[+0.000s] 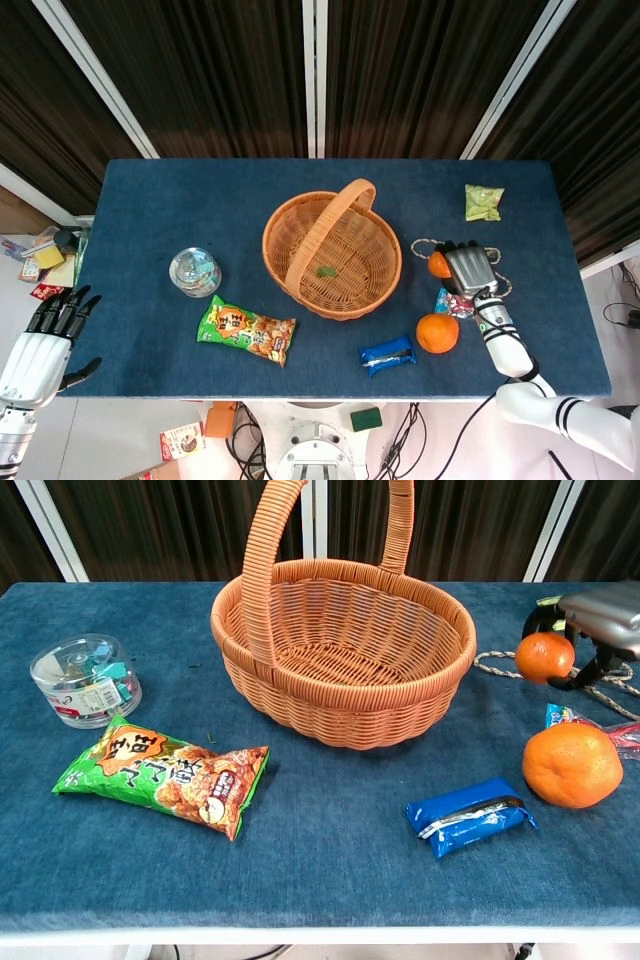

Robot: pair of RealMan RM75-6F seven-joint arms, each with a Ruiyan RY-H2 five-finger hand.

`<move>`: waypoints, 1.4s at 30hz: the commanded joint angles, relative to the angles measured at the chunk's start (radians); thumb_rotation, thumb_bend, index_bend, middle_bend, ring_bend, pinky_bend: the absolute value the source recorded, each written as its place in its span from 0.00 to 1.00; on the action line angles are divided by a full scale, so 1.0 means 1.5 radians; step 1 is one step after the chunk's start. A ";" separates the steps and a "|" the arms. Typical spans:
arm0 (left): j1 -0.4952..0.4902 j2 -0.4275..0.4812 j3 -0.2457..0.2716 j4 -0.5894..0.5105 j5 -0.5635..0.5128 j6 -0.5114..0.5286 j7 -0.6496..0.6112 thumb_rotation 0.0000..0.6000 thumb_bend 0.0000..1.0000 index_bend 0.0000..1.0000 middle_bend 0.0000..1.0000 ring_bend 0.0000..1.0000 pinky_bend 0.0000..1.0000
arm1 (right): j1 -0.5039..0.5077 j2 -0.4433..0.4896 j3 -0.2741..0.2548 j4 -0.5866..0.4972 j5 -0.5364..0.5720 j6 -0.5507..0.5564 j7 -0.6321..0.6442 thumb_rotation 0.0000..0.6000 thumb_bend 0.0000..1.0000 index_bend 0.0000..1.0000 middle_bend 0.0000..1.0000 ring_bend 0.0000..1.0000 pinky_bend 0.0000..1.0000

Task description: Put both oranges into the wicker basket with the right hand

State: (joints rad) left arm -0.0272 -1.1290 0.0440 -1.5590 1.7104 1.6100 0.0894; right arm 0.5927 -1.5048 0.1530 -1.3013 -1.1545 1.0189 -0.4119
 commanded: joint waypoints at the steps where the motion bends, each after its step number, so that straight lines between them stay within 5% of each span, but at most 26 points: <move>1: 0.000 0.000 0.000 0.000 0.000 0.001 0.000 1.00 0.13 0.10 0.03 0.00 0.12 | -0.015 0.052 0.015 -0.084 -0.049 0.061 0.027 1.00 0.38 0.57 0.46 0.40 0.35; 7: 0.001 0.000 -0.001 -0.001 -0.001 0.003 0.000 1.00 0.13 0.10 0.03 0.00 0.12 | -0.010 0.089 0.032 -0.198 -0.110 0.115 0.018 1.00 0.38 0.57 0.45 0.39 0.35; 13: 0.001 0.000 -0.001 0.000 -0.002 0.001 0.000 1.00 0.13 0.10 0.03 0.00 0.12 | 0.032 0.041 0.041 -0.227 -0.094 0.087 -0.065 1.00 0.38 0.57 0.45 0.39 0.36; 25: 0.002 0.007 -0.004 0.006 -0.007 0.008 -0.026 1.00 0.13 0.10 0.03 0.00 0.12 | 0.143 -0.121 0.074 -0.163 0.050 0.026 -0.268 1.00 0.38 0.57 0.44 0.39 0.36; 34: -0.002 0.011 -0.002 0.010 -0.005 0.001 -0.038 1.00 0.13 0.10 0.03 0.00 0.12 | 0.231 -0.261 0.118 0.002 0.135 0.002 -0.305 1.00 0.39 0.55 0.40 0.39 0.26; 37: -0.005 0.011 0.001 0.010 0.001 -0.004 -0.036 1.00 0.13 0.10 0.03 0.00 0.12 | 0.251 -0.290 0.125 0.049 0.151 -0.020 -0.292 1.00 0.37 0.41 0.29 0.29 0.20; 40: -0.006 0.011 0.005 0.012 0.008 -0.005 -0.035 1.00 0.13 0.10 0.03 0.00 0.12 | 0.262 -0.289 0.131 0.054 0.186 -0.051 -0.291 1.00 0.30 0.10 0.10 0.09 0.11; 42: -0.008 0.010 0.007 0.013 0.010 -0.009 -0.034 1.00 0.13 0.10 0.03 0.00 0.12 | 0.266 -0.283 0.131 0.050 0.195 -0.053 -0.296 1.00 0.26 0.00 0.01 0.01 0.03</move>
State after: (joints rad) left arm -0.0383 -1.1130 0.0527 -1.5403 1.7245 1.5978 0.0379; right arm 0.9794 -1.9342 0.3431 -1.2243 -0.8781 0.9522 -0.8533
